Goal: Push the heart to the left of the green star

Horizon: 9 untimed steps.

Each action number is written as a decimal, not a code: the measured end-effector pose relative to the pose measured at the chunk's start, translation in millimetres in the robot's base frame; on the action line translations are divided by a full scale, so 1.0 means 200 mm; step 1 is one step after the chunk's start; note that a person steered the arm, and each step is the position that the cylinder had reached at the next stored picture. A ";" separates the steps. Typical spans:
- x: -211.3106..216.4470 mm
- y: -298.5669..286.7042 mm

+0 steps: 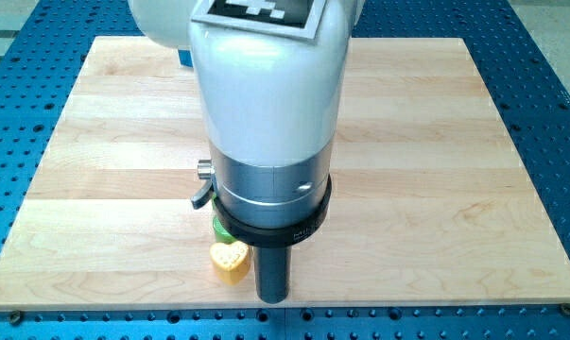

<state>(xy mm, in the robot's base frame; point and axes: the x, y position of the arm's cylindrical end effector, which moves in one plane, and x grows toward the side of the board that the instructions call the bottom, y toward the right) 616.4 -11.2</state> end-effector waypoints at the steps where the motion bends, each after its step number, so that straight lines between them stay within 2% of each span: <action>1: 0.00 0.00; 3: -0.04 0.01; 5: 0.01 -0.10; 6: 0.01 -0.33; 7: -0.15 -0.51; 9: -0.23 -0.11</action>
<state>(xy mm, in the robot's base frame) 570.9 -33.4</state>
